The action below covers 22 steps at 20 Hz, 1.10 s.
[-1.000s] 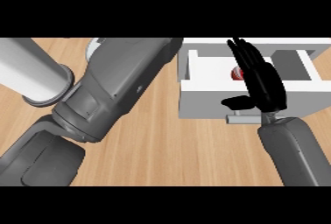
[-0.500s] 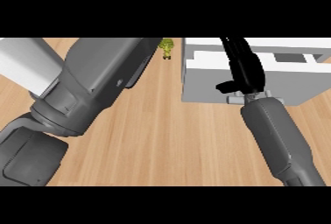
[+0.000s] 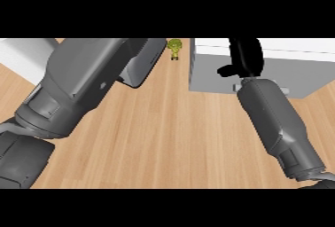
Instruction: Pick up the can, place it into the drawer and close the drawer
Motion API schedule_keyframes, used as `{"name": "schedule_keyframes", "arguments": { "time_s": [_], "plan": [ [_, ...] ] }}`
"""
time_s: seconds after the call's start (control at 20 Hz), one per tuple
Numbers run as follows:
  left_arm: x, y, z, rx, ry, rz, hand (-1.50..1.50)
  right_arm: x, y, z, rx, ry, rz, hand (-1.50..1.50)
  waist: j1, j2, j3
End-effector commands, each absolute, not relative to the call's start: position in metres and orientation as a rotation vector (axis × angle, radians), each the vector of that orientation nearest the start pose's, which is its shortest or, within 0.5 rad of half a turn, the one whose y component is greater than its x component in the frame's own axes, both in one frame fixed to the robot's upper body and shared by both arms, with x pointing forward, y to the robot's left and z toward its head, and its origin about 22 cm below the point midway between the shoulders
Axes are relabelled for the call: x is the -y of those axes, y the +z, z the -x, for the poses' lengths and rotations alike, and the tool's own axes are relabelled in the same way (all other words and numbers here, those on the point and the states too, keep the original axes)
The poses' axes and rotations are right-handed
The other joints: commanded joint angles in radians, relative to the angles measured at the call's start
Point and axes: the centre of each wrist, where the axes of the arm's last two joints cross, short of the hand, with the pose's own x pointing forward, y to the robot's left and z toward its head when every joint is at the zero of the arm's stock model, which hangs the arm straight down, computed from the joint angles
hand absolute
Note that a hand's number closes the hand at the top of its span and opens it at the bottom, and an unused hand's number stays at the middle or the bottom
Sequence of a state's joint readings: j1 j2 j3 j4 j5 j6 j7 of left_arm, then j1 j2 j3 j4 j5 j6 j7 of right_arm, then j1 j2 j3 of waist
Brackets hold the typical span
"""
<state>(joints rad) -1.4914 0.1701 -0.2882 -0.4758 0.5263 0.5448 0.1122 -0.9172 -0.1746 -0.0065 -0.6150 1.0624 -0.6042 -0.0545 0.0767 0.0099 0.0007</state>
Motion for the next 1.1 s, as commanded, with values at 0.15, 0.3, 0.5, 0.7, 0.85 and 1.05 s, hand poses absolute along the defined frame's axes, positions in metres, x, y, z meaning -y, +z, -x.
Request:
{"name": "schedule_keyframes", "arguments": {
  "time_s": [0.15, 0.3, 0.5, 0.7, 0.85, 1.05],
  "plan": [
    [-0.077, 0.260, -0.451, 1.695, -0.012, -0.086, -1.50, 0.170, 0.097, -0.454, 1.791, 0.808, 1.307, -1.50, 0.017, -0.001, 0.000],
    [-0.081, 0.254, -0.448, 1.703, -0.012, -0.074, -1.50, 0.167, 0.113, -0.462, 1.795, 0.815, 1.337, -1.50, 0.031, 0.006, 0.000],
    [-0.090, 0.259, -0.443, 1.707, -0.036, -0.054, -1.50, 0.176, 0.118, -0.465, 1.794, 0.789, 1.325, -1.50, 0.064, 0.004, 0.000],
    [-0.120, 0.239, -0.445, 1.693, -0.029, -0.088, -1.50, 0.169, 0.135, -0.470, 1.851, 0.727, 1.270, -1.50, 0.051, 0.006, 0.000],
    [-0.100, 0.241, -0.437, 1.689, -0.034, -0.048, -1.50, 0.164, 0.137, -0.469, 1.935, 0.675, 1.155, -1.50, 0.043, 0.003, 0.003],
    [-0.119, 0.250, -0.435, 1.703, -0.021, -0.058, -1.50, 0.167, 0.143, -0.472, 1.951, 0.684, 1.140, -1.50, 0.038, 0.007, 0.001]
  ]
}}
